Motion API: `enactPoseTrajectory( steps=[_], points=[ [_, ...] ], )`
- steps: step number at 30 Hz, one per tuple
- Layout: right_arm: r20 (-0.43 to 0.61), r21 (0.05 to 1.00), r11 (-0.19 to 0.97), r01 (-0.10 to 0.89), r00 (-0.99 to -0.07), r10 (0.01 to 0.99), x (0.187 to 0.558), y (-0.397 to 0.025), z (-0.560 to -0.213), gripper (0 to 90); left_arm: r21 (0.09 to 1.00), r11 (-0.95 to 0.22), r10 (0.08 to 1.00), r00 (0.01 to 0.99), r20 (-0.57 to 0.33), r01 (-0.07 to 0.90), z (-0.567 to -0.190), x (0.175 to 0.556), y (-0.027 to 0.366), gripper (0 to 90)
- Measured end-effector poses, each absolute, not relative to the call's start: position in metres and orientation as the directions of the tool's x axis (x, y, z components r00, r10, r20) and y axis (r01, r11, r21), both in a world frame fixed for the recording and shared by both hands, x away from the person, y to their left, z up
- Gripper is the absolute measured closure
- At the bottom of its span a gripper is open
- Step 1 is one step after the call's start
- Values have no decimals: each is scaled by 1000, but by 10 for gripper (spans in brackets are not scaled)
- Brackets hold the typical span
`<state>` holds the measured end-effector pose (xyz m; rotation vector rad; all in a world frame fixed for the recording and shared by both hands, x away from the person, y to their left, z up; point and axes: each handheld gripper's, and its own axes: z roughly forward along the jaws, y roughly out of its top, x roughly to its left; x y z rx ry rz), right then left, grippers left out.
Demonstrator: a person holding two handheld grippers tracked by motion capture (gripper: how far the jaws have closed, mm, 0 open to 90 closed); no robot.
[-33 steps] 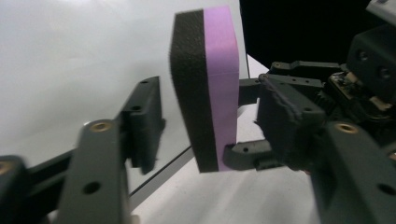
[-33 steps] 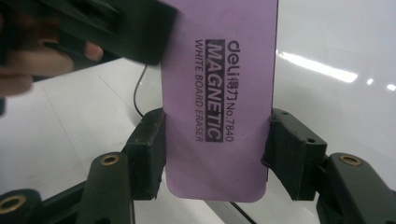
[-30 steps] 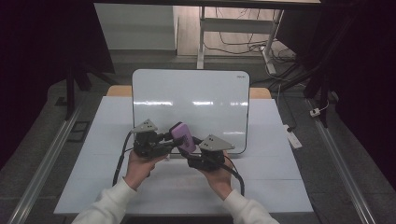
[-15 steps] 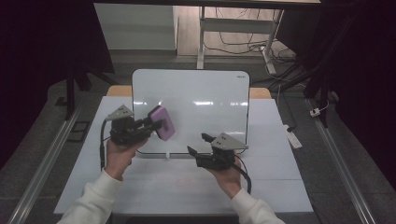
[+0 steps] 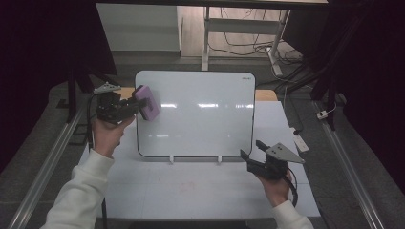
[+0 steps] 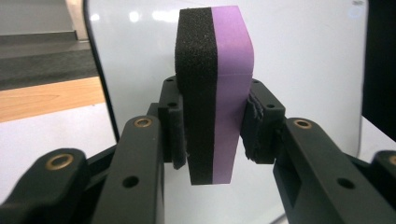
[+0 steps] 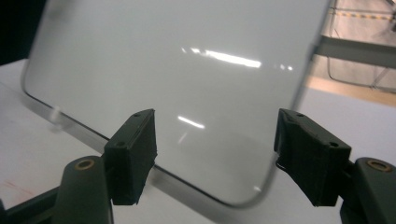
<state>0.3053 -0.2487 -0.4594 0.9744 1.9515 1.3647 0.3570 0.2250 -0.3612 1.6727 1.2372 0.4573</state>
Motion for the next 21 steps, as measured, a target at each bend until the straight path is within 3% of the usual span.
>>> enactPoseTrajectory(
  steps=[8,13,21],
  points=[
    [-25,937,208,282,-538,843,304,-276,-467,302,850,10,908,352,-229,527,-356,376,219,634],
    [-23,935,207,290,-530,848,305,-279,-468,304,854,49,909,331,-253,518,-354,391,212,629],
    [-24,928,215,303,-529,848,307,-279,-473,305,872,44,926,309,-219,488,-358,404,196,627]
  ],
)
